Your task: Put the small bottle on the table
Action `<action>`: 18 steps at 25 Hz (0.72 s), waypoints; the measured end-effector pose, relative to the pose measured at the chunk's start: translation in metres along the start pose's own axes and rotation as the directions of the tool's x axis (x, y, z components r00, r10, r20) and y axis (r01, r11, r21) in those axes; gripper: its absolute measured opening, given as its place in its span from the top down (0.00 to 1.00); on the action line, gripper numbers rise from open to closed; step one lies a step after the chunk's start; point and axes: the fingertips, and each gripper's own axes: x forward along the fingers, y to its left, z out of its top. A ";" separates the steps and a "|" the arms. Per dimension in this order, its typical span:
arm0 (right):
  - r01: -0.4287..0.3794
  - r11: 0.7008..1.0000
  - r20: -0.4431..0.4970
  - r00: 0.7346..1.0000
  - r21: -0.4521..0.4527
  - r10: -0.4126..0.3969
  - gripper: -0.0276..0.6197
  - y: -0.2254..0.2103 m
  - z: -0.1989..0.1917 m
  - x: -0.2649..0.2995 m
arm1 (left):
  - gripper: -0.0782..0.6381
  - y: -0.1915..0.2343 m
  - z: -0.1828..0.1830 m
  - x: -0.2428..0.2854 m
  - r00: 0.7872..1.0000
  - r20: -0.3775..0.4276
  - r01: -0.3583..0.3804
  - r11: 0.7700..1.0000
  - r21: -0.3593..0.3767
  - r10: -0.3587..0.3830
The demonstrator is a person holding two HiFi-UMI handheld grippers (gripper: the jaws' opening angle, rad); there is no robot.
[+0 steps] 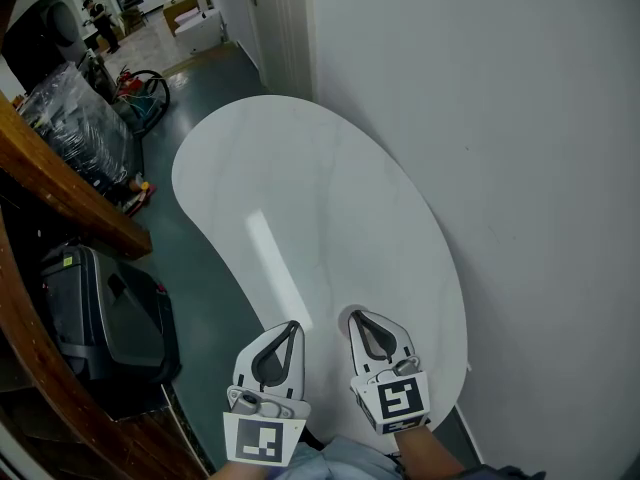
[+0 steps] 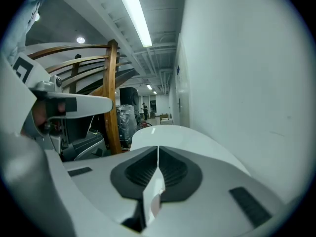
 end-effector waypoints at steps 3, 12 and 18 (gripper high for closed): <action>-0.001 1.000 0.036 0.999 -0.021 0.002 0.95 0.004 0.020 -0.010 | 0.89 -0.003 0.009 0.000 1.000 0.030 -0.002 1.000 -0.002 0.002; -0.020 0.994 0.167 0.985 -0.108 0.038 0.96 0.012 0.055 -0.029 | 0.89 -0.006 0.029 -0.009 0.996 0.092 -0.022 0.999 0.033 0.019; -0.026 0.991 0.214 0.975 -0.130 0.054 0.96 0.015 0.064 -0.036 | 0.89 -0.007 0.033 -0.013 0.994 0.103 -0.031 0.999 0.041 0.026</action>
